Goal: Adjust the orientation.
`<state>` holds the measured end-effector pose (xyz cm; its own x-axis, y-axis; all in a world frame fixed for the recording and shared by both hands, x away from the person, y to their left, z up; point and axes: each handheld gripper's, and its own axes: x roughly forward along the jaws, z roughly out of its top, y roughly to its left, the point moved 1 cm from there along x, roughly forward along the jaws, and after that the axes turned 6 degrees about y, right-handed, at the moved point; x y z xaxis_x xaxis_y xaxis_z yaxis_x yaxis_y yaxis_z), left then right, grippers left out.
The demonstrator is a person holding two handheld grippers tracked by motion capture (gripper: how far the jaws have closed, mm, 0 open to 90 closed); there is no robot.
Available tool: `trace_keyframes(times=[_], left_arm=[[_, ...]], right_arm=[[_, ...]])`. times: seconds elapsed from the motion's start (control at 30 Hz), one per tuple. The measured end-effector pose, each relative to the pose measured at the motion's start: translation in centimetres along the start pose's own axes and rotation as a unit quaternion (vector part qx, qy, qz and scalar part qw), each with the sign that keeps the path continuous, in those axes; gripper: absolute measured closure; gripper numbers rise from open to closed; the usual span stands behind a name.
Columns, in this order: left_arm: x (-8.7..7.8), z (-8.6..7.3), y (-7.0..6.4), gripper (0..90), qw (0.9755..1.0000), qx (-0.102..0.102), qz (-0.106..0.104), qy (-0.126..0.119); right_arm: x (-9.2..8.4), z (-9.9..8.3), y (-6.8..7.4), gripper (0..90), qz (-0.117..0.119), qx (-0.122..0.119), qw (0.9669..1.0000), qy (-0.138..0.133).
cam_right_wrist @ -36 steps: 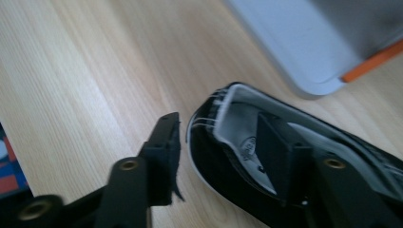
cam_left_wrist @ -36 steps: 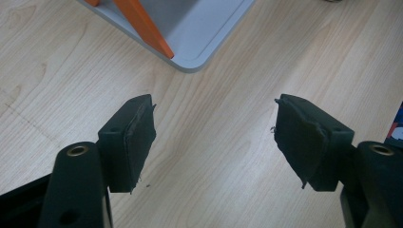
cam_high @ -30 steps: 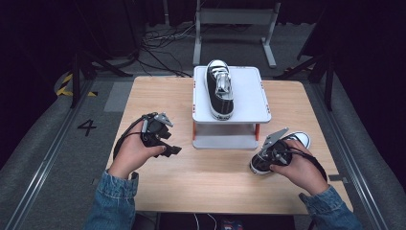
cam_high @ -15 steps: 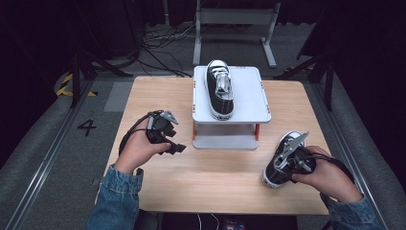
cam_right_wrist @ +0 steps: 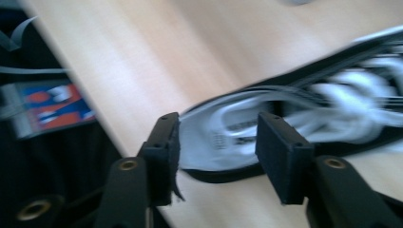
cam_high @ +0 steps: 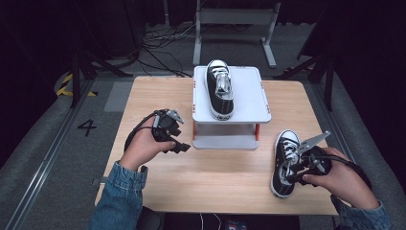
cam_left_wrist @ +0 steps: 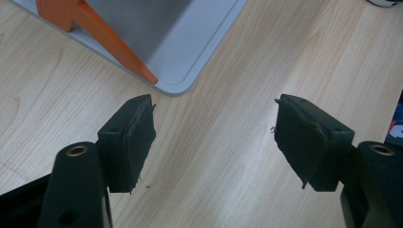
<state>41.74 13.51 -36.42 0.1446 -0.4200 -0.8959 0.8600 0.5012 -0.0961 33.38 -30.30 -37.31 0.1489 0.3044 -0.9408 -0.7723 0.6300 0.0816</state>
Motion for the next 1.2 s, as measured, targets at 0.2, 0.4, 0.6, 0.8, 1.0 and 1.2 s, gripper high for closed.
trace_keyframes(times=[0.2,0.4,0.6,0.8,1.0,1.2], left_arm=[[-0.1,-0.4,0.1,30.4,1.0,-0.006,0.003,0.0],[0.0,-0.6,0.2,30.4,0.9999,-0.01,0.004,0.004],[0.1,-0.7,0.2,30.4,0.9999,-0.01,0.004,0.005],[-0.1,-1.0,0.2,30.4,0.9999,-0.015,0.006,0.004],[-0.2,-1.3,0.2,30.4,0.9998,-0.019,0.005,0.003],[-0.4,-1.5,0.4,30.4,0.9997,-0.022,0.01,0.001]], right_arm=[[-0.3,-0.8,-2.5,37.1,-0.086,0.036,0.9956,-0.007],[1.1,-0.4,-3.0,33.8,-0.079,0.026,0.9964,0.011],[3.5,0.8,-3.7,33.7,-0.095,0.011,0.9952,0.022],[5.3,1.6,-4.7,42.4,-0.117,-0.004,0.9926,0.032],[4.5,1.8,-4.7,67.2,-0.132,0.014,0.9907,0.031],[3.8,1.9,-4.6,76.4,-0.154,0.043,0.9871,0.017]])
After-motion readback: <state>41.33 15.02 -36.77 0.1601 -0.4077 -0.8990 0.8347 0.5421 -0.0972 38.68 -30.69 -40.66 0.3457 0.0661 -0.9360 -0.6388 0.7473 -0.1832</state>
